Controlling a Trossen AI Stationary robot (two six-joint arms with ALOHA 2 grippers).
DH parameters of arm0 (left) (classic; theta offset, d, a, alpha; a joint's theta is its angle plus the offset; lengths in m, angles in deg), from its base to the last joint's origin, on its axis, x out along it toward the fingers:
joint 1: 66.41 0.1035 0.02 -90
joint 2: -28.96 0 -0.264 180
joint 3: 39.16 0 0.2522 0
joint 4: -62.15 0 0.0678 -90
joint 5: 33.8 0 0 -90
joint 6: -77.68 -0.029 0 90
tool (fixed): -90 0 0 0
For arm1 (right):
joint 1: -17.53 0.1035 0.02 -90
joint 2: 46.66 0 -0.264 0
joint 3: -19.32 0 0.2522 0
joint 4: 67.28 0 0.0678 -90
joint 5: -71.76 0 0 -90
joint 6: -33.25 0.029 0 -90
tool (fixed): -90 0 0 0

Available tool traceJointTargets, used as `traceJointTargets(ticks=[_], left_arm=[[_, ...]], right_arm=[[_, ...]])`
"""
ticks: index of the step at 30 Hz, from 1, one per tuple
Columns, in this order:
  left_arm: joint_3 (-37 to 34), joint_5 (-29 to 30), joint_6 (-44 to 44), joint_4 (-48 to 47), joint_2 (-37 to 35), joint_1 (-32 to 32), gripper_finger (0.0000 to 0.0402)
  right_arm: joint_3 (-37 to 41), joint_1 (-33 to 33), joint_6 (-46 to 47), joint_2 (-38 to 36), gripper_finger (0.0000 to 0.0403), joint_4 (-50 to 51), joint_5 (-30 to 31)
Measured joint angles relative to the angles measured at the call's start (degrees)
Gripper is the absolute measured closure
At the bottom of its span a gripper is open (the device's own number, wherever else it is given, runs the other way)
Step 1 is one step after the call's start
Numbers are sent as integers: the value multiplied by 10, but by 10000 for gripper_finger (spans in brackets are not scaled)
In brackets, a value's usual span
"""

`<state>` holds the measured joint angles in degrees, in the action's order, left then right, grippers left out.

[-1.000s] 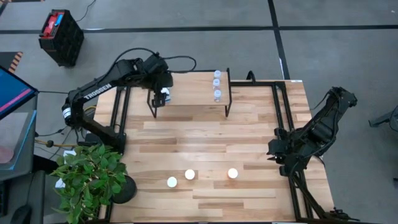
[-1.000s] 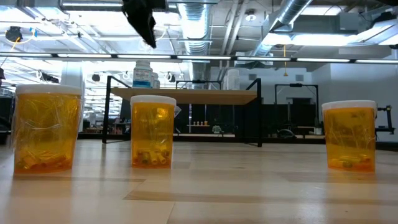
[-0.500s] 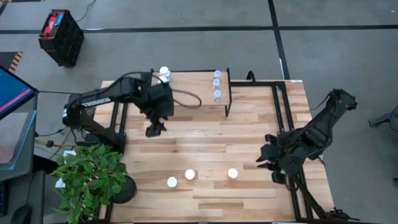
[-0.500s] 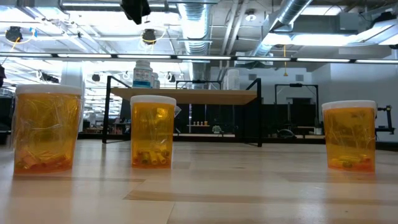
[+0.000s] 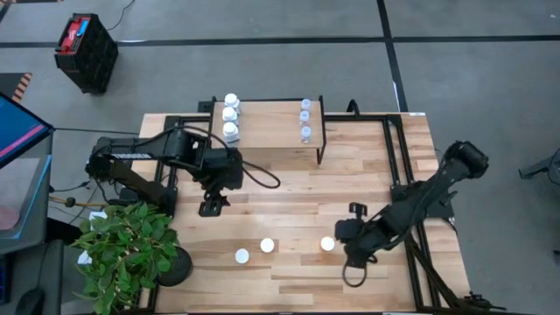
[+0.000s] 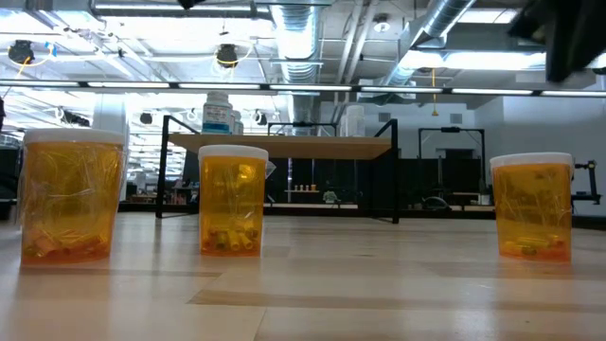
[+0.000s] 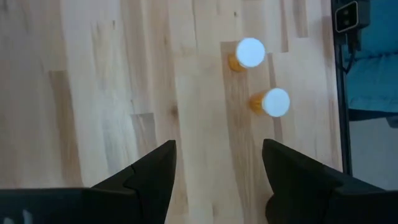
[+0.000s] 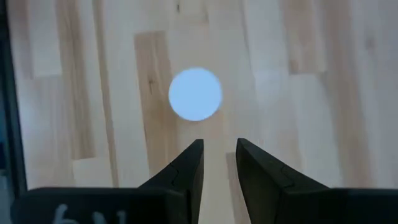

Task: Pick and place medicine bottles onto shelf by color
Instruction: Put the right orange pill bottle on the shelf

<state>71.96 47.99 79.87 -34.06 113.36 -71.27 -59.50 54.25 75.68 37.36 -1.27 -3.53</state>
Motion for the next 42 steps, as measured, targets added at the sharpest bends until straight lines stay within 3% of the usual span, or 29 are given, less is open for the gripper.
traceJointTargets(ticks=[5,14,21,25,29,35,38,42], left_arm=[[0,11,16,0,0,-18,178],[0,37,21,-9,0,-26,178],[0,61,16,-10,0,-26,178],[0,64,13,-22,0,-26,178],[0,74,13,-28,0,-26,178],[0,76,13,-26,0,-26,178],[0,76,15,-26,0,-26,178],[0,76,16,-26,0,-26,178]], right_arm=[[-2,-22,-24,53,285,-48,-72],[-80,-88,-67,110,285,-13,-223],[-160,-106,-144,94,285,54,-200],[-161,-107,-148,81,285,65,-206],[-161,-117,-216,76,285,72,-207],[-162,-126,-194,86,284,76,-220],[-161,-128,-191,87,269,86,-220],[-161,-133,-203,87,219,86,-208]])
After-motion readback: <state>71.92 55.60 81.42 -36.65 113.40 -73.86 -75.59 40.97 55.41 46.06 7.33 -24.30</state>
